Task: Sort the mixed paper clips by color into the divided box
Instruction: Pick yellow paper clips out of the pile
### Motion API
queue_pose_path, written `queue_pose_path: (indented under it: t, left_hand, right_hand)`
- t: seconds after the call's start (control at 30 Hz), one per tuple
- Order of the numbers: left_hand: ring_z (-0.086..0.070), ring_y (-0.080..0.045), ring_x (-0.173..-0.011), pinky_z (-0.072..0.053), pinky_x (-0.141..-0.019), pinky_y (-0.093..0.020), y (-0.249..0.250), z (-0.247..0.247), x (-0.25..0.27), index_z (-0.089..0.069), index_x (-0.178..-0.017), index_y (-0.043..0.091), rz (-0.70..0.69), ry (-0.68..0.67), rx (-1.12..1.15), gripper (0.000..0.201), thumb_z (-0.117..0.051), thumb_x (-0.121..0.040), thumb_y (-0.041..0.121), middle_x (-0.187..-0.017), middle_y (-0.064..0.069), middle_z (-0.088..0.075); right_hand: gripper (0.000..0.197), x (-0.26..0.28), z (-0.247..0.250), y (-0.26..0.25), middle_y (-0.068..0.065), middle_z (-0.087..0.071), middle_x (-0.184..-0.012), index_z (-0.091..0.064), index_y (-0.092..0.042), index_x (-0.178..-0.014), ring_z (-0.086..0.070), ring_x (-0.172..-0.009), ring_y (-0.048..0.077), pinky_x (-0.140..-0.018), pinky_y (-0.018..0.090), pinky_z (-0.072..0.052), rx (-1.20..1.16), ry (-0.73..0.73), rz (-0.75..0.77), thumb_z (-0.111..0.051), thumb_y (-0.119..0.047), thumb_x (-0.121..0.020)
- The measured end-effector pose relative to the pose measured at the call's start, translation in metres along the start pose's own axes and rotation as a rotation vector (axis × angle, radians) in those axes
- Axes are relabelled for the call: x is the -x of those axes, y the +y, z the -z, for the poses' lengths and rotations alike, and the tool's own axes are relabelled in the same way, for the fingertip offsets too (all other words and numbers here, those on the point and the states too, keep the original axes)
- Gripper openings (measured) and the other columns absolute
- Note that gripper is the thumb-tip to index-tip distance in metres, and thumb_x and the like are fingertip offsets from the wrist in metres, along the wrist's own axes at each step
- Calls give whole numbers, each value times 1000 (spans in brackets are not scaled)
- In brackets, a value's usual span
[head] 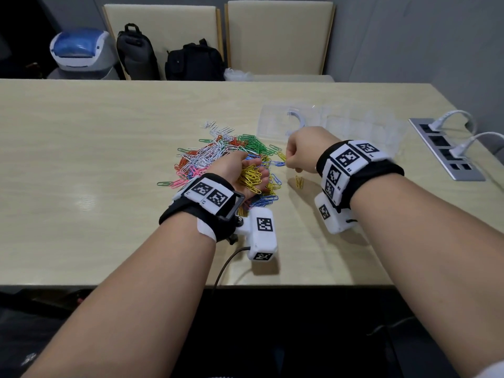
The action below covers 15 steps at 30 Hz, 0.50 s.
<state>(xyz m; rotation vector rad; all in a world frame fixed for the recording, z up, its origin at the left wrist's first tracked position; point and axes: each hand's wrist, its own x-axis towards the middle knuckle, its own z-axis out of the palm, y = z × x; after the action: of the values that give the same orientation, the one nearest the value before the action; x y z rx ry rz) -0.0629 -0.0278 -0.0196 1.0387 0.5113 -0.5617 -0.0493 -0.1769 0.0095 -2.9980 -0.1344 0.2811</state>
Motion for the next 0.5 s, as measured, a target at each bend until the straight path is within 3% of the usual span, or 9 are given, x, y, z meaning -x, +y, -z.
queue_pose_path:
  t: [0.13,0.23,0.3,0.37,0.47,0.5]
  left_hand:
    - [-53,-23,-64,-45,-66,-30,-2,-3,-1,-53,-88,1,5,-17,1,38,-31,-104,28,-71,-14,-53]
    - [-57,-23,-65,-51,-65,-30,-4,-4,-3,-52,-84,2,16,-26,19,35,-33,-103,23,-70,-15,-58]
    - [-57,-21,-64,-53,-57,-27,-5,-3,-3,-52,-84,4,23,-30,27,32,-32,-103,20,-67,-14,-58]
    - [-55,-20,-63,-52,-50,-23,-4,-1,-4,-53,-82,5,4,-11,37,32,-34,-103,20,-69,-13,-56]
    - [-56,-18,-55,-50,-45,-20,-3,3,-2,-51,-80,7,-24,3,74,30,-35,-102,19,-63,-13,-58]
    - [-57,-18,-49,-50,-45,-20,-2,4,-1,-51,-80,7,-32,4,81,30,-35,-103,19,-56,-12,-59]
  right_hand:
    - [7,8,4,-11,-3,-72,-75,-71,-18,-85,-67,-77,12,-71,27,-52,-227,-6,121,-68,-24,-83]
    - [17,8,5,-17,-2,-70,-78,-70,-22,-85,-59,-69,9,-58,23,-43,-202,-38,136,-66,-39,-86]
    - [23,4,7,-14,0,-71,-83,-69,-19,-87,-60,-76,13,-66,26,-43,-149,-5,86,-60,-39,-91]
    - [23,2,8,-8,5,-72,-91,-69,-11,-86,-63,-83,20,-75,28,-45,-20,22,6,-52,-25,-94]
    - [26,4,-4,2,4,-63,-83,-54,-9,-69,-54,-69,22,-54,25,-41,180,-72,-120,-55,-22,-91]
    - [25,3,-12,4,3,-58,-77,-52,-9,-70,-52,-72,23,-56,26,-44,192,-92,-155,-60,-24,-88]
